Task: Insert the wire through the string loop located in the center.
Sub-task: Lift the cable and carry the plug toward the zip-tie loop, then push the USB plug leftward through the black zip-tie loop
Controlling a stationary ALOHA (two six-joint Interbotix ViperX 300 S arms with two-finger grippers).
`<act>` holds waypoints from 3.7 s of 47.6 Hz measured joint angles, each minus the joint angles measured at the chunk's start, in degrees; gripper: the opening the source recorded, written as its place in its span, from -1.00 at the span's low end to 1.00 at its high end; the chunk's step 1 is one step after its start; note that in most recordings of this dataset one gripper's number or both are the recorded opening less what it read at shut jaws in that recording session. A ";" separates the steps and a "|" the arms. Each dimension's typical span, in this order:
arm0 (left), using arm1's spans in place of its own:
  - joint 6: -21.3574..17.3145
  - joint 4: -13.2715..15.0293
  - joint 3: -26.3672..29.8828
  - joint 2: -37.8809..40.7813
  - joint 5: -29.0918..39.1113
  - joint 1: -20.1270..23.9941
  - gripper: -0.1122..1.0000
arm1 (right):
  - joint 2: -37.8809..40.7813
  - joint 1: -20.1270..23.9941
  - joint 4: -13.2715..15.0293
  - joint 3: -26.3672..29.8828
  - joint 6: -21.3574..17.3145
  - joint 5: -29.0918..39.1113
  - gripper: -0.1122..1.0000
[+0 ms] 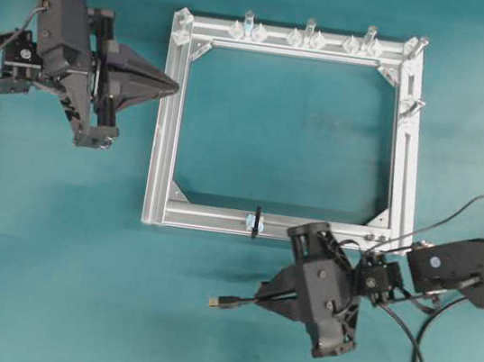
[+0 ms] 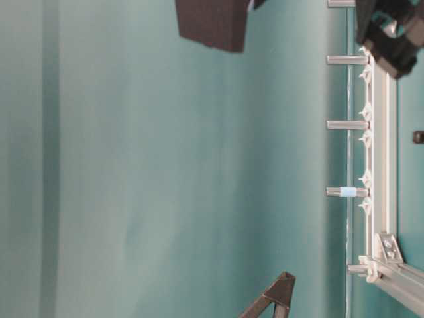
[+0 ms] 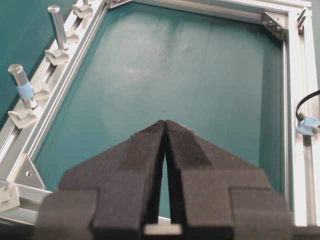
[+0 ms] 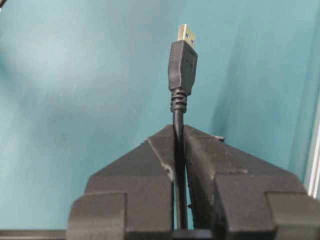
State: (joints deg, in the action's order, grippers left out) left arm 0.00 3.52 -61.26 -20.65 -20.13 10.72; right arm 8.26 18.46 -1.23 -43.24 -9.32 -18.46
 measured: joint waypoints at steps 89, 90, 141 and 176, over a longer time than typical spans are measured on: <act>0.00 0.00 -0.79 0.00 0.09 -1.32 -0.76 | -15.64 -11.78 -0.97 -11.34 0.09 12.22 -0.67; 0.00 0.00 -0.79 0.00 0.09 -1.32 -0.76 | -15.73 -11.78 -0.88 -11.34 0.09 11.95 -0.67; 0.00 0.00 -0.79 0.00 0.09 -1.32 -0.76 | -15.73 -11.78 -0.88 -11.34 0.09 9.84 -0.67; 0.00 0.09 -0.79 0.00 0.09 -1.32 -0.76 | -9.76 -11.78 -0.88 -4.04 0.09 9.84 -0.67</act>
State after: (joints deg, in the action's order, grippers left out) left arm 0.00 3.60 -62.05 -20.65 -20.04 9.40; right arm -1.49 6.68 -2.11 -47.29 -9.23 -8.61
